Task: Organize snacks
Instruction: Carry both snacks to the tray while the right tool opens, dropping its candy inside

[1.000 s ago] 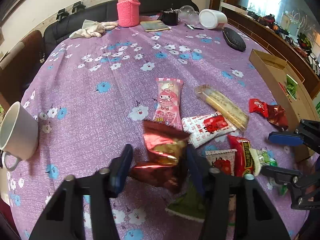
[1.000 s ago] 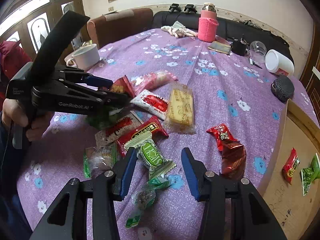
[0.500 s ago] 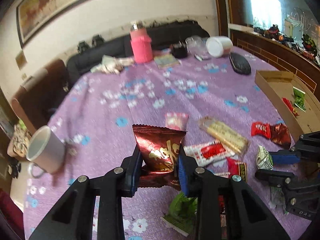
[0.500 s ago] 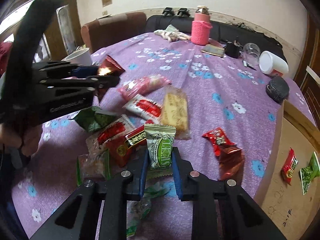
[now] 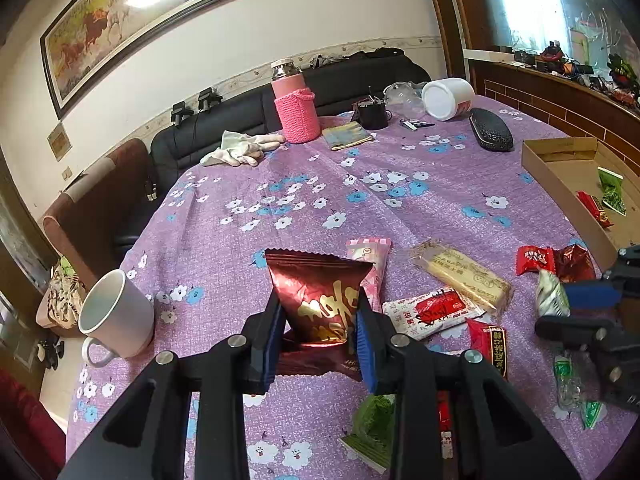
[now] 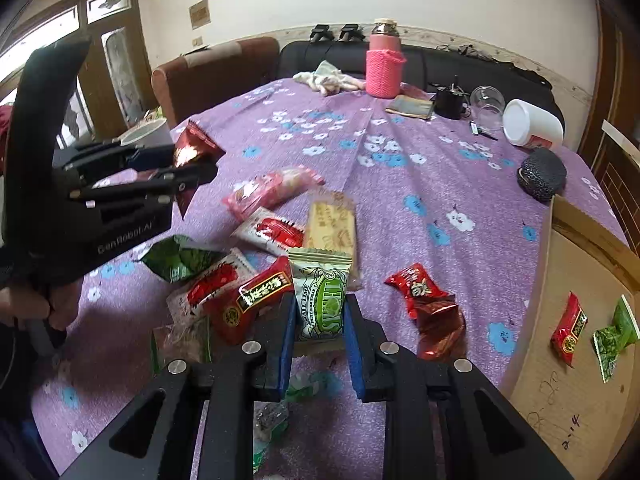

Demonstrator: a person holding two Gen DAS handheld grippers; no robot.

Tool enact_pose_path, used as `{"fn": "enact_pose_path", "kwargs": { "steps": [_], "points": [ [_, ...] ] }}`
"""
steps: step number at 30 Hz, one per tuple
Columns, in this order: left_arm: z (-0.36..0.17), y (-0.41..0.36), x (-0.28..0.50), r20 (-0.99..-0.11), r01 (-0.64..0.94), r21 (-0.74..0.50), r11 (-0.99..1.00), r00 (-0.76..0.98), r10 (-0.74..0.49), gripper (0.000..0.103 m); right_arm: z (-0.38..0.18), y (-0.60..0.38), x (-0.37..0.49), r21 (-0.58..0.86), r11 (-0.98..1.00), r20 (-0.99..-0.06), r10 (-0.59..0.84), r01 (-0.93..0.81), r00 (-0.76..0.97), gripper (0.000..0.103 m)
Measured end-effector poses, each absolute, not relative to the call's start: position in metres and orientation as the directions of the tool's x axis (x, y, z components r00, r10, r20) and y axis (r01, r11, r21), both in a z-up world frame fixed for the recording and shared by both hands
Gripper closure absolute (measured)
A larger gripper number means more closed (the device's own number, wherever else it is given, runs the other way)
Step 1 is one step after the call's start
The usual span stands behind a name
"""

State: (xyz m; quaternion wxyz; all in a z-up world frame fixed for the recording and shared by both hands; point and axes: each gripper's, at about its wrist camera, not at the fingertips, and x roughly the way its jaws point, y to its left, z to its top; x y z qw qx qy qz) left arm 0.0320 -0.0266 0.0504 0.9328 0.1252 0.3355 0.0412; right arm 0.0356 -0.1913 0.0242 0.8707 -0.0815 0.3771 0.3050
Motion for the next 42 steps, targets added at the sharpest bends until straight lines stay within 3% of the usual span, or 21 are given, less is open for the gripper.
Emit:
{"fn": "enact_pose_path", "kwargs": {
  "steps": [7,12,26,42],
  "points": [
    [0.05,-0.026,0.032,-0.608,-0.004,0.271,0.962,0.774,0.175,0.072,0.029,-0.199,0.039,0.114,0.813,-0.691,0.477,-0.571,0.543,0.079],
    [0.054,-0.012,0.035,-0.64,-0.021,0.173,0.985,0.758,0.129,0.072,0.029,-0.2,0.041,0.117,0.817,-0.69,0.476,-0.564,0.546,0.079],
    [0.076,0.037,0.028,-0.538,-0.325,0.132,0.937,0.77,0.343,0.072,0.03,-0.2,0.038,0.111,0.818,-0.686,0.474,-0.564,0.552,0.079],
    [0.075,0.032,0.029,-0.545,-0.291,0.135,0.947,0.777,0.317,0.072,0.035,-0.204,0.038,0.124,0.824,-0.67,0.481,-0.553,0.566,0.079]
  ]
}}
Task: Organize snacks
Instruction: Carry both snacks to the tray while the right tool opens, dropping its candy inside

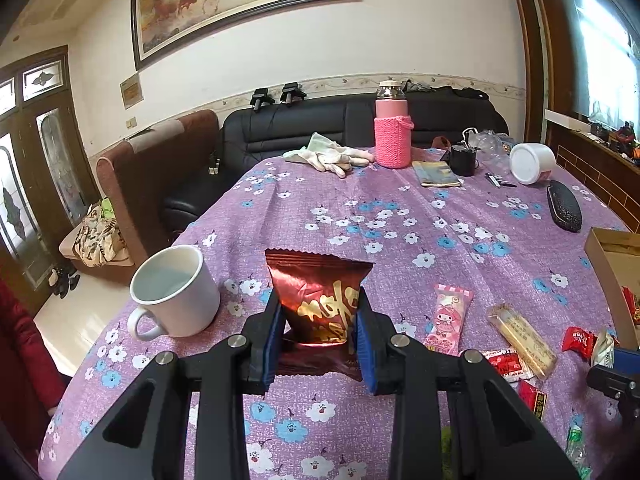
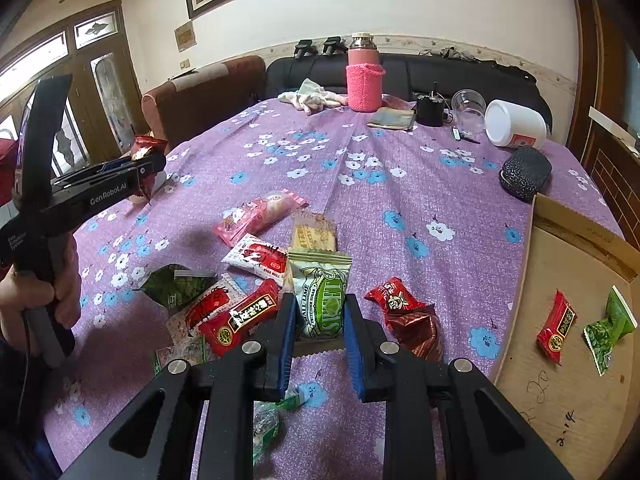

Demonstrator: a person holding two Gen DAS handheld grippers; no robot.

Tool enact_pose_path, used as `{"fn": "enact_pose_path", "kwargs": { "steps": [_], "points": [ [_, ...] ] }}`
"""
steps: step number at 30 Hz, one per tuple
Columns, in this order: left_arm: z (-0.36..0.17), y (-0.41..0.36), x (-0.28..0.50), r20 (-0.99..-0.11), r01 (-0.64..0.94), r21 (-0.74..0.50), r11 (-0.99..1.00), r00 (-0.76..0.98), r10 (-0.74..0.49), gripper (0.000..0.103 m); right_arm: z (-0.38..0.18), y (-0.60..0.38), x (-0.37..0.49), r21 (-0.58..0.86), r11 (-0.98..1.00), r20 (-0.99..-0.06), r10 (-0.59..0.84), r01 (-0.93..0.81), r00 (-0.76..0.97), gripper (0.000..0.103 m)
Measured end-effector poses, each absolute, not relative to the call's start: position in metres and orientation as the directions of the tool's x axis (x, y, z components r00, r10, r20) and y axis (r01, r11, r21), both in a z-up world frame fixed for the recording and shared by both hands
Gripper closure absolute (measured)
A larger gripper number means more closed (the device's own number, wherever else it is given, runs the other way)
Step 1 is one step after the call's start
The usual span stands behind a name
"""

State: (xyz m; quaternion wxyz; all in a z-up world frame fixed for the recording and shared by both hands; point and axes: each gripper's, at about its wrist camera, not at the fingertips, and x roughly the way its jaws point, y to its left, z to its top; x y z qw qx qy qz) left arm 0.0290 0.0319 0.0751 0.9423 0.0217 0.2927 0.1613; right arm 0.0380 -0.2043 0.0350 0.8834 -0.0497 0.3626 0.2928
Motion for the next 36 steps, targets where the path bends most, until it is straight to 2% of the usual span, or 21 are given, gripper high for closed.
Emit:
{"fn": "enact_pose_path", "kwargs": {
  "steps": [5,9,16,25,36],
  "points": [
    [0.076,0.03,0.028,-0.549,-0.256,0.101,0.961,0.791,0.269,0.072,0.039,-0.211,0.04,0.15,0.828,-0.656,0.492,-0.54,0.573,0.079],
    [0.079,0.026,0.026,-0.564,-0.118,-0.018,0.993,0.821,0.088,0.072,0.042,-0.221,0.046,0.201,0.833,-0.641,0.51,-0.515,0.573,0.079],
    [0.078,-0.006,0.023,-0.558,0.108,-0.062,0.992,0.82,-0.124,0.072,0.05,-0.252,0.059,0.302,0.846,-0.603,0.526,-0.44,0.599,0.079],
    [0.075,-0.043,0.016,-0.586,0.251,-0.087,0.964,0.769,-0.253,0.072,0.062,-0.315,0.075,0.433,0.852,-0.54,0.507,-0.294,0.672,0.079],
    [0.095,-0.125,0.012,-0.623,0.415,-0.104,0.904,0.681,-0.385,0.072,0.066,-0.407,0.079,0.539,0.841,-0.519,0.378,-0.05,0.766,0.079]
  ]
}}
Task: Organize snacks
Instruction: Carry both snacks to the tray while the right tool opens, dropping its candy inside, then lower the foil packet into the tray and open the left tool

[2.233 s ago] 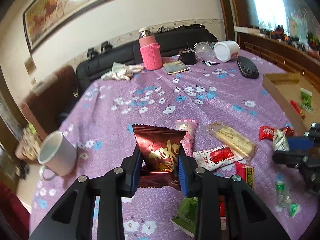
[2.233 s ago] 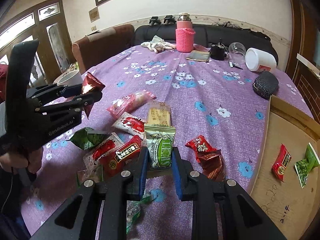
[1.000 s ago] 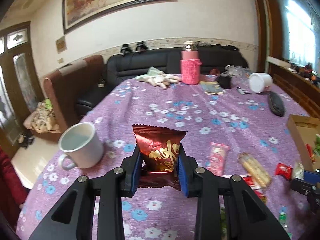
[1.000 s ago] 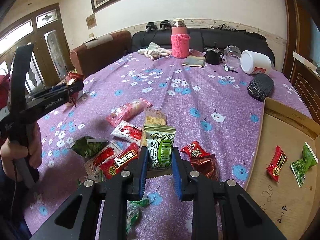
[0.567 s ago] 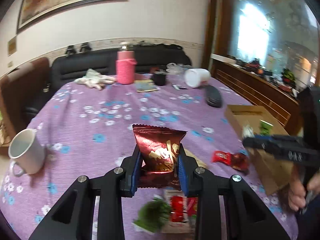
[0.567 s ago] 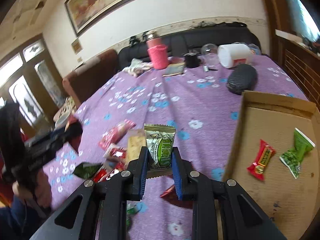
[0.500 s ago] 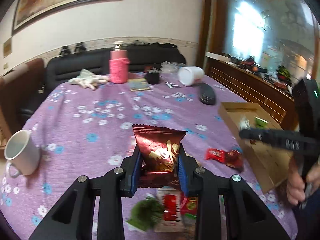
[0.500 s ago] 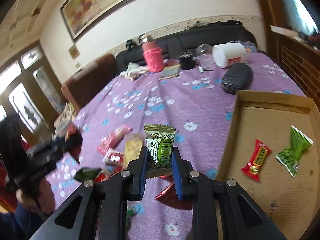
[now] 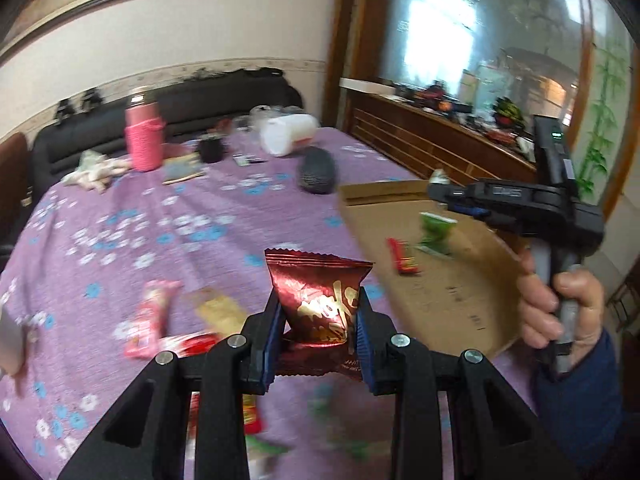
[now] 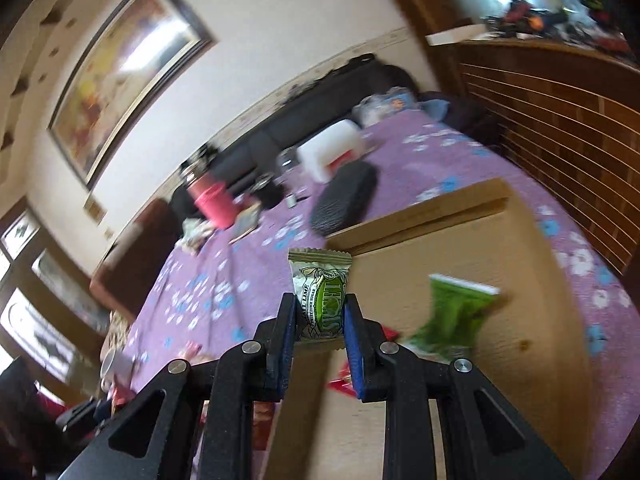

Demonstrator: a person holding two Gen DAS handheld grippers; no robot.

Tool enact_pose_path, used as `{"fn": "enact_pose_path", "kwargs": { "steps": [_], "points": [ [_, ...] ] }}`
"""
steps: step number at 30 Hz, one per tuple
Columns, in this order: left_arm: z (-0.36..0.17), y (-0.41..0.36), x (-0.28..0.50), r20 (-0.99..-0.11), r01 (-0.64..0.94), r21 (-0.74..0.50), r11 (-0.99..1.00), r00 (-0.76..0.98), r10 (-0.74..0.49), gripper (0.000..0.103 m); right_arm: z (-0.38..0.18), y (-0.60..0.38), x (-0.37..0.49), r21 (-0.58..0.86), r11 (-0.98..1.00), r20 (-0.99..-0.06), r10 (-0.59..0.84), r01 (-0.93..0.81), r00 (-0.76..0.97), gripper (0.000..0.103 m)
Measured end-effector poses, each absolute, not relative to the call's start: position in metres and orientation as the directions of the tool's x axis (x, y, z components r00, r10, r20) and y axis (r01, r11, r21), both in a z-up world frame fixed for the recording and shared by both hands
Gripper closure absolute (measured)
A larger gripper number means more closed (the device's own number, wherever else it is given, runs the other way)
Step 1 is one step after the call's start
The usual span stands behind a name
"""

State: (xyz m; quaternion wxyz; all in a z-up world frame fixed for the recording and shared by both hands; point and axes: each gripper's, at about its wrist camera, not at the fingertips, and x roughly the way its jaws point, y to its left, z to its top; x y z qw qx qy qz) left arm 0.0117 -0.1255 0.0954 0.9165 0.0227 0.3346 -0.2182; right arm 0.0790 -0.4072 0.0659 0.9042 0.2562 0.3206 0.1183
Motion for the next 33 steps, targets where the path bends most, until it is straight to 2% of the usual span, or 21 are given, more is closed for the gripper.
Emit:
{"fn": "enact_pose_path", "kwargs": {
  "steps": [5,9,15,22,31,33],
  "points": [
    [0.089,-0.183,0.022,-0.651,0.499,-0.158,0.852,0.596,-0.47,0.072,0.057,-0.43,0.084,0.556,0.83,-0.565,0.335,0.048,0.754,0.079],
    [0.069,-0.226,0.029,-0.686,0.534,-0.227,0.814,0.506,-0.523,0.072,0.046,-0.439,0.091,0.505,0.849,-0.652,0.257,0.155,0.714,0.079],
    [0.045,-0.255,0.031,-0.718,0.551,-0.213,0.807,0.472,-0.512,0.072,0.028,-0.445,0.099,0.442,0.864,-0.75,0.207,0.243,0.628,0.079],
    [0.035,-0.253,0.034,-0.725,0.565,-0.199,0.801,0.466,-0.508,0.072,0.019,-0.434,0.102,0.41,0.882,-0.792,0.219,0.231,0.571,0.079],
    [0.029,-0.252,0.036,-0.732,0.555,-0.195,0.809,0.466,-0.496,0.072,0.019,-0.431,0.103,0.404,0.887,-0.796,0.221,0.222,0.564,0.077],
    [0.028,-0.253,0.037,-0.736,0.554,-0.195,0.809,0.463,-0.494,0.071,0.021,-0.43,0.102,0.401,0.889,-0.795,0.216,0.223,0.567,0.07]
  ]
}}
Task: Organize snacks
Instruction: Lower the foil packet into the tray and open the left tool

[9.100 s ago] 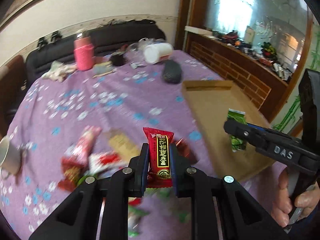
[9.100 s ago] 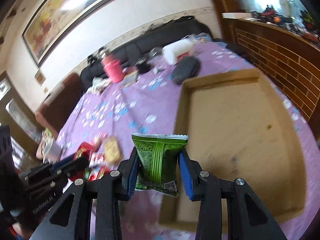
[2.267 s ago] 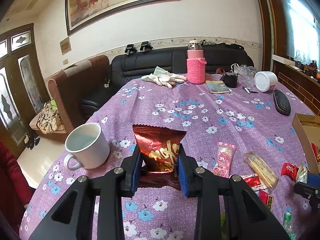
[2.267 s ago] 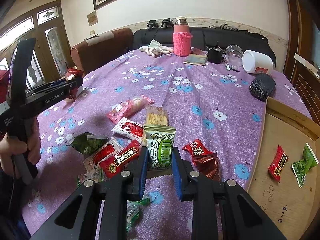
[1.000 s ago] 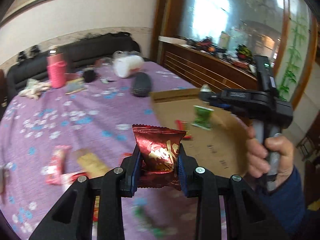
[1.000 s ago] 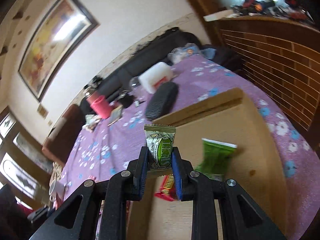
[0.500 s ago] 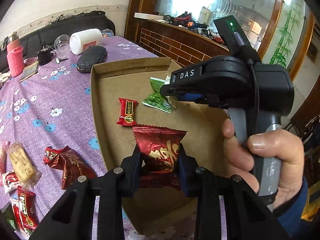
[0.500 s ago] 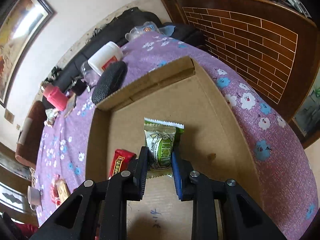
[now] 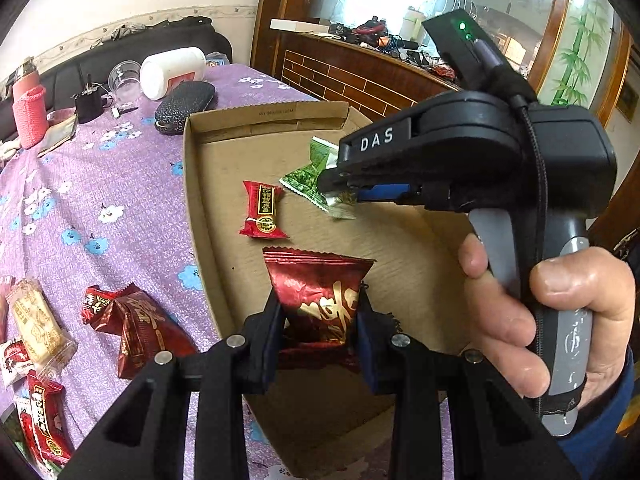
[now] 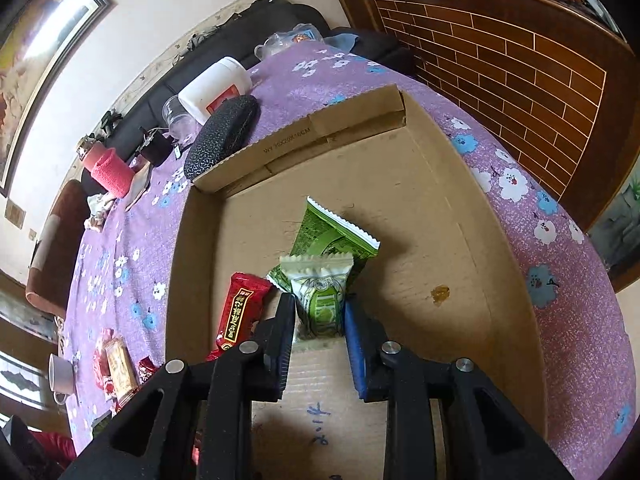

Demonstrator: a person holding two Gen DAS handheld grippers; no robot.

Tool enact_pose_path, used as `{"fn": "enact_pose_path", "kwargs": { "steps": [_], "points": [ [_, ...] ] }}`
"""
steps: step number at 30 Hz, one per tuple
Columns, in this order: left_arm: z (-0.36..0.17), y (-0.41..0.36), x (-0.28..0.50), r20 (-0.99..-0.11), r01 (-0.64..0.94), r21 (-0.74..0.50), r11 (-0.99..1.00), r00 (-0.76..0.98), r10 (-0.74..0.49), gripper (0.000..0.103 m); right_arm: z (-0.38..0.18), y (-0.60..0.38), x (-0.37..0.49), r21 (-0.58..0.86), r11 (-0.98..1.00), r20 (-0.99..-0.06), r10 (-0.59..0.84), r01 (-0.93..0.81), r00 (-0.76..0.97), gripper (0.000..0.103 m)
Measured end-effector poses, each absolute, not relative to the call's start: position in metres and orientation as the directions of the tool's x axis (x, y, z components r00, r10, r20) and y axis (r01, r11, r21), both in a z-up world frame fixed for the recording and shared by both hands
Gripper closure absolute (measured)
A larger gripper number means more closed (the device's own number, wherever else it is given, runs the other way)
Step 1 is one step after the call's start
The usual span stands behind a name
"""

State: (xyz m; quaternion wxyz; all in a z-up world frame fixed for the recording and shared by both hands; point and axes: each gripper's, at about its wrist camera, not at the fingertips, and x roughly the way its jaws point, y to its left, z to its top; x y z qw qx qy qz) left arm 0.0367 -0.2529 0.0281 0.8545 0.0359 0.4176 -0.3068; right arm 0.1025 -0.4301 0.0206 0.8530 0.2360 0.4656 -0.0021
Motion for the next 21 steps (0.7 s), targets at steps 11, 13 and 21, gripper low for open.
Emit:
{"fn": "enact_pose_path", "kwargs": {
  "steps": [11,13,21],
  "points": [
    [0.034,-0.248,0.037,-0.717,0.545,-0.199,0.815,0.486,-0.5,0.059,0.037,-0.432,0.094,0.446,0.871,-0.732,0.223,0.206,0.643,0.059],
    [0.04,-0.245,0.035,-0.702,0.542,-0.188,0.819,0.509,-0.498,0.059,0.041,-0.431,0.091,0.455,0.869,-0.712,0.225,0.193,0.666,0.059],
    [0.057,-0.235,0.031,-0.684,0.505,-0.168,0.846,0.558,-0.469,0.059,0.054,-0.415,0.088,0.441,0.89,-0.672,0.24,0.118,0.701,0.059]
  ]
}}
